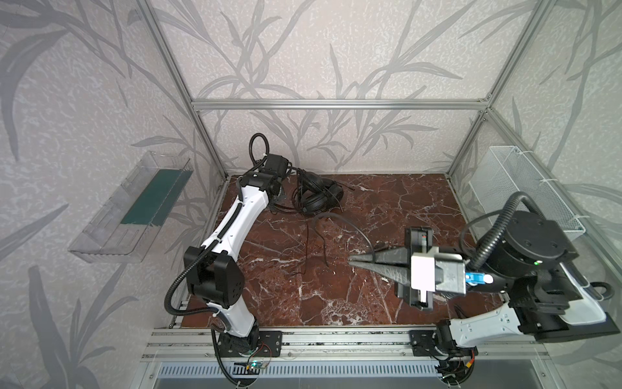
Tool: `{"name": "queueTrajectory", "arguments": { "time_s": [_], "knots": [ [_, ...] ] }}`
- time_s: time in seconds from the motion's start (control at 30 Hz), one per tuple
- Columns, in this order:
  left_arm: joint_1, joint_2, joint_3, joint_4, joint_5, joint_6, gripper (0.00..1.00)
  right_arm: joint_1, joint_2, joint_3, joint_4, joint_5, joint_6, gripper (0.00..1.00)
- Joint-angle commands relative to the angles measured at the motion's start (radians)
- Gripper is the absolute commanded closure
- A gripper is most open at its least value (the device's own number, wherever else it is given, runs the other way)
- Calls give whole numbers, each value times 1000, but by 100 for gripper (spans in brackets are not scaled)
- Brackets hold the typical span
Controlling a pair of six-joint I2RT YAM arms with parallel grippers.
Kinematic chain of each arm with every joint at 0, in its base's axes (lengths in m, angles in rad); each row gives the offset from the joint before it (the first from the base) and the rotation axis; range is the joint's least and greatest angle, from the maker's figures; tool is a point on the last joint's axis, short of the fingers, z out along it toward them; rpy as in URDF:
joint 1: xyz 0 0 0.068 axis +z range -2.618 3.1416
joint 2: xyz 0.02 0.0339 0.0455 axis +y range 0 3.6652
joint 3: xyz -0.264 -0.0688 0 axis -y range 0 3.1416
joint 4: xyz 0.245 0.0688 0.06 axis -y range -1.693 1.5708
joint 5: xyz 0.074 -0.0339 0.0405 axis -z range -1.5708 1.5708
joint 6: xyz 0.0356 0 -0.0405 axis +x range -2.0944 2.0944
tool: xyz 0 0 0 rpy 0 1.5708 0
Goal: Wrap the headphones
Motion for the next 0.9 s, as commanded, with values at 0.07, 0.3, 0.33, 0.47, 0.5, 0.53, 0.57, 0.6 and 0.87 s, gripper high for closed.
{"name": "queueTrajectory", "arguments": {
  "time_s": [0.07,0.3,0.33,0.47,0.5,0.53,0.57,0.6,0.87],
  "knots": [
    [-46,-68,-82,81,29,-22,100,-231,114,266,51,-22,34,100],
    [-177,-156,-266,60,62,-28,100,-659,334,594,75,-123,266,100],
    [-196,-169,-287,46,68,-31,100,-699,369,642,77,-129,297,100],
    [-254,-259,-443,74,128,-34,100,-847,425,694,149,-153,412,100],
    [-267,-282,-480,78,162,-28,100,-874,460,703,162,-163,421,100],
    [-283,-303,-513,75,192,-15,100,-894,475,708,173,-157,422,100],
    [-303,-322,-542,79,221,5,100,-915,488,711,181,-157,432,100],
    [-325,-338,-560,70,239,14,100,-935,497,713,185,-164,444,100],
    [-376,-579,-644,-125,321,78,100,-1114,528,611,219,-78,461,100]
  ]
}}
